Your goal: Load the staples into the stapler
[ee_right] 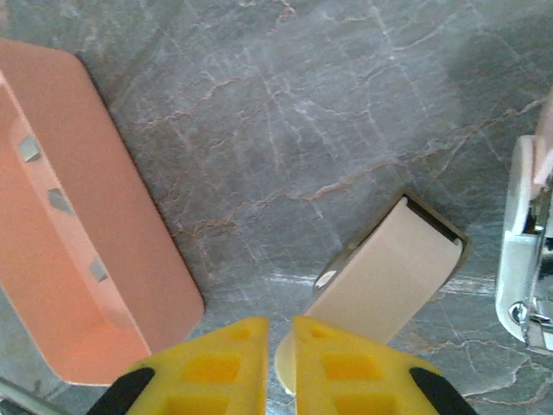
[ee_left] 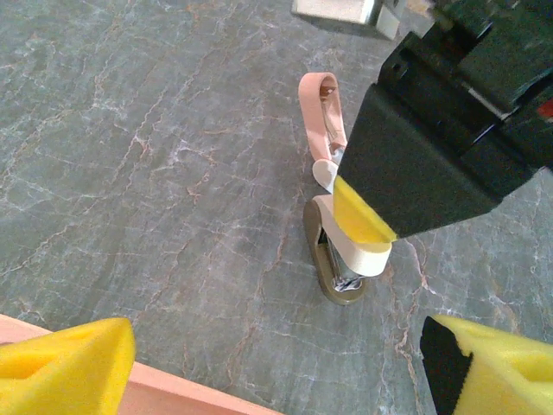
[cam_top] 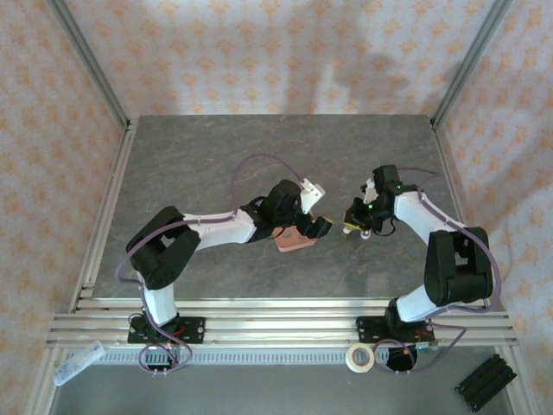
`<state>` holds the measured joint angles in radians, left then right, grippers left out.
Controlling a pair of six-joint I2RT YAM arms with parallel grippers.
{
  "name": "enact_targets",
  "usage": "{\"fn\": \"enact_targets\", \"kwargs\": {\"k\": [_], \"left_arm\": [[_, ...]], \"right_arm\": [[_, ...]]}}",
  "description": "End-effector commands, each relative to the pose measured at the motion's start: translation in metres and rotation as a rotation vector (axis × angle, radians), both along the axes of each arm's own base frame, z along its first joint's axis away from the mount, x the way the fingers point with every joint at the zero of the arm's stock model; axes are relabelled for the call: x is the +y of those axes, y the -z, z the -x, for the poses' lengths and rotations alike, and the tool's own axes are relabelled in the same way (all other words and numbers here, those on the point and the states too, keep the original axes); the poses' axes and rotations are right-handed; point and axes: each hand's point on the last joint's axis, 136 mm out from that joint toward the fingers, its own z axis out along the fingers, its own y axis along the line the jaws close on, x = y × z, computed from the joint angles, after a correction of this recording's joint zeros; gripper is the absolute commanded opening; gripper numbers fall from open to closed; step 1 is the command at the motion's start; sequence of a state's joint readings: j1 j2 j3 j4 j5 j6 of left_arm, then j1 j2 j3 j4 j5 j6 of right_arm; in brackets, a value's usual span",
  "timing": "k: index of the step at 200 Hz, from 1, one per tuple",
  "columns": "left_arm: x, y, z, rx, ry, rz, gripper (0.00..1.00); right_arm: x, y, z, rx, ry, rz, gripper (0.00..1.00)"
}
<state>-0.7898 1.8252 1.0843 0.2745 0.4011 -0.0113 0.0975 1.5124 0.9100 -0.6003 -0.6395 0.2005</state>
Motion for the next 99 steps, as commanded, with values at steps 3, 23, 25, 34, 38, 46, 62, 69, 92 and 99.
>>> {"fn": "enact_targets", "kwargs": {"k": [3,23,25,34,38,46,62,69,92,99], "left_arm": [[0.004,-0.019,-0.004,-0.049,-0.029,0.030,0.87],[0.005,-0.017,-0.003,-0.048,-0.027,0.023,0.87],[0.005,-0.017,-0.003,-0.048,-0.026,0.022,0.87],[0.005,-0.016,-0.003,-0.047,-0.025,0.019,0.87],[0.005,-0.016,-0.003,-0.048,-0.026,0.018,0.87],[0.005,-0.015,-0.003,-0.047,-0.024,0.013,0.87],[0.006,-0.016,-0.003,-0.047,-0.025,0.010,0.87],[0.006,-0.016,-0.004,-0.045,-0.028,0.008,0.87],[0.004,-0.015,-0.006,-0.022,-0.035,-0.003,0.87],[0.002,-0.015,-0.006,-0.011,-0.034,-0.005,0.87]], "right_arm": [[-0.019,0.033,0.015,0.099,0.063,0.111,0.12],[-0.023,0.055,0.026,0.171,0.083,0.129,0.11],[-0.023,0.057,0.027,0.174,0.085,0.129,0.11],[-0.025,0.063,0.030,0.194,0.093,0.139,0.10],[-0.026,0.063,0.029,0.192,0.092,0.148,0.10],[-0.027,0.061,0.028,0.186,0.098,0.152,0.10],[-0.026,0.049,0.022,0.161,0.099,0.145,0.10],[-0.025,0.042,0.020,0.145,0.100,0.141,0.10],[-0.023,0.015,0.008,0.065,0.096,0.122,0.18],[-0.022,0.006,0.005,0.041,0.097,0.115,0.20]]}}
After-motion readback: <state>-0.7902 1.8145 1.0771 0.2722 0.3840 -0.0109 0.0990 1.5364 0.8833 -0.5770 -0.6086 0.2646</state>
